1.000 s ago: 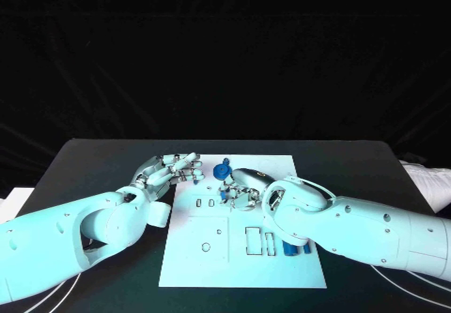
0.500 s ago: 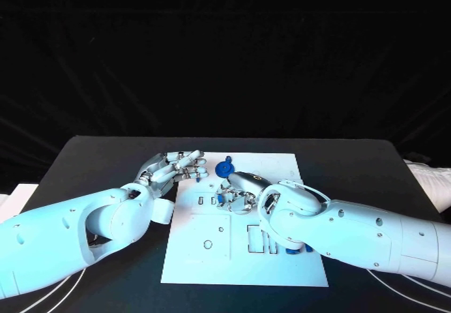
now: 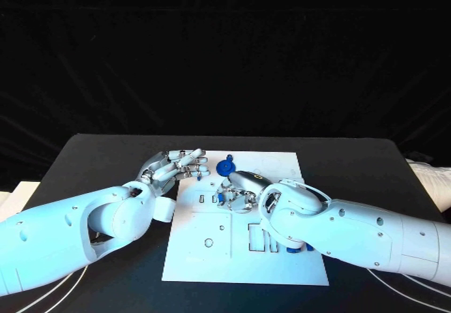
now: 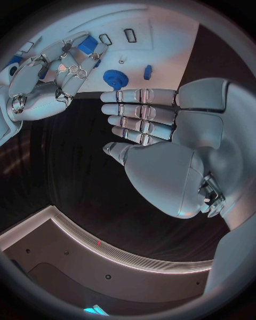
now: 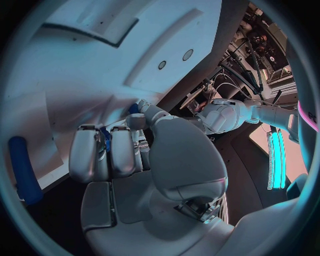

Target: Assemble the parts on the task board

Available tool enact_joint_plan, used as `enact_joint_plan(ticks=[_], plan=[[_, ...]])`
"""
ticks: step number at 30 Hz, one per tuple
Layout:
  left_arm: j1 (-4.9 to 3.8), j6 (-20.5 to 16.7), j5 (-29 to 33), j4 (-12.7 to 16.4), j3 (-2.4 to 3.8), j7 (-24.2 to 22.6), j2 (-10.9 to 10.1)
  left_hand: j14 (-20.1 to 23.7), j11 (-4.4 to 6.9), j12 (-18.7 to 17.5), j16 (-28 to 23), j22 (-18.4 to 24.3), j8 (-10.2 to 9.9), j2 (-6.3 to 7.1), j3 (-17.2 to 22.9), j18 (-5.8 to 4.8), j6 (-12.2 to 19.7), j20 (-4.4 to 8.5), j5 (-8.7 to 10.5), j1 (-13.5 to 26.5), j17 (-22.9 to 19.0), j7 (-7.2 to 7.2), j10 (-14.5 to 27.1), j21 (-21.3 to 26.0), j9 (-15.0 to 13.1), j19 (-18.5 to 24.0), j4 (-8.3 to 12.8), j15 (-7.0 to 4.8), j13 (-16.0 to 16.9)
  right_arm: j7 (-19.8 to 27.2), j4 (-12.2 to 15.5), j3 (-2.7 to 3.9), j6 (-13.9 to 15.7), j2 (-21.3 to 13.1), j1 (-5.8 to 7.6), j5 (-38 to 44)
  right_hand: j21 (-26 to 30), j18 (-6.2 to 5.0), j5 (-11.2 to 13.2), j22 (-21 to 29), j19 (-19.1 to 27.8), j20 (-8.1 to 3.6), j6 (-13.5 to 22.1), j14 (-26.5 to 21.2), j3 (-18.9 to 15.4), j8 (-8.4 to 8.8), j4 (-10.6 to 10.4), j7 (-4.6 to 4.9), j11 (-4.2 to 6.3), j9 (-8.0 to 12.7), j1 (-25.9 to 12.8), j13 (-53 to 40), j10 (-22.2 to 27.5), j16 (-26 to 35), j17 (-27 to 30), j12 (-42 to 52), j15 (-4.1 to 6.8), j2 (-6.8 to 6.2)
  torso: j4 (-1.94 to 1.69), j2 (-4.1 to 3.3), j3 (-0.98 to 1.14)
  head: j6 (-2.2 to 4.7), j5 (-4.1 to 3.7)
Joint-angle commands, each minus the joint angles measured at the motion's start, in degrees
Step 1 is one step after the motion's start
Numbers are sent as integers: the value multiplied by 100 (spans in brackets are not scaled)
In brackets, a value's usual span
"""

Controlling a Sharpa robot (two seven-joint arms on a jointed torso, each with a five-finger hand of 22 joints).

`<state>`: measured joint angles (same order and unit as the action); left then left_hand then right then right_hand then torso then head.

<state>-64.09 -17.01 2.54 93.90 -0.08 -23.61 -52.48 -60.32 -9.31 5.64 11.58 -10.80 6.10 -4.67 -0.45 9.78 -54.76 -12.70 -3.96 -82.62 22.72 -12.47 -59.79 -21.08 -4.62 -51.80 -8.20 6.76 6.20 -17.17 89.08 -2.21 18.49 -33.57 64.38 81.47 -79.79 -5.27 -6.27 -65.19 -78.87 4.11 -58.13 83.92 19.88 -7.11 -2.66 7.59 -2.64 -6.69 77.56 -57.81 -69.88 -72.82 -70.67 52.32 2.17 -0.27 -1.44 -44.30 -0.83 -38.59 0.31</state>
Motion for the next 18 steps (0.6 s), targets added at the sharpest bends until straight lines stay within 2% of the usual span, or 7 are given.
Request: enact_joint_plan(ticks=[1, 8, 18], plan=[[-1, 122, 13, 10, 3, -49, 15, -50, -22, -27, -29, 8, -39, -16, 22, 70, 7, -26, -30, -35, -7, -23, 0, 23, 7, 4, 23, -6, -6, 35, -38, -8, 6, 4, -11, 46, 43, 21, 24, 27, 56, 9, 61, 221, 34, 52, 21, 32, -1, 9, -45, 86, 109, 42, 9, -112, -35, -60, 7, 1, -2, -7, 5], [-1, 134, 13, -10, 3, -42, 40, -54, -24, -27, -33, 10, -39, -17, 24, 70, 7, -26, -28, -31, -9, -25, 1, 24, 7, 2, 21, -6, -7, 34, -94, -8, 17, 54, -11, 56, 59, 17, 24, 54, 68, 17, 97, 219, 49, 78, 39, 49, -15, 16, -62, 226, 211, 52, 14, -278, -47, -110, -7, -1, -2, -7, -7], [-1, 134, 13, -7, 3, -37, 65, -54, -24, -27, -33, 10, -39, -17, 24, 70, 7, -26, -28, -31, -9, -25, 1, 24, 7, 2, 21, -6, -7, -44, -144, -8, -38, 82, -11, 104, 76, 12, 41, 82, 80, 25, 109, 215, 51, 90, 46, 58, -24, 17, -89, 297, 260, 70, 27, -360, -55, -156, 4, 0, -4, -23, 7]])
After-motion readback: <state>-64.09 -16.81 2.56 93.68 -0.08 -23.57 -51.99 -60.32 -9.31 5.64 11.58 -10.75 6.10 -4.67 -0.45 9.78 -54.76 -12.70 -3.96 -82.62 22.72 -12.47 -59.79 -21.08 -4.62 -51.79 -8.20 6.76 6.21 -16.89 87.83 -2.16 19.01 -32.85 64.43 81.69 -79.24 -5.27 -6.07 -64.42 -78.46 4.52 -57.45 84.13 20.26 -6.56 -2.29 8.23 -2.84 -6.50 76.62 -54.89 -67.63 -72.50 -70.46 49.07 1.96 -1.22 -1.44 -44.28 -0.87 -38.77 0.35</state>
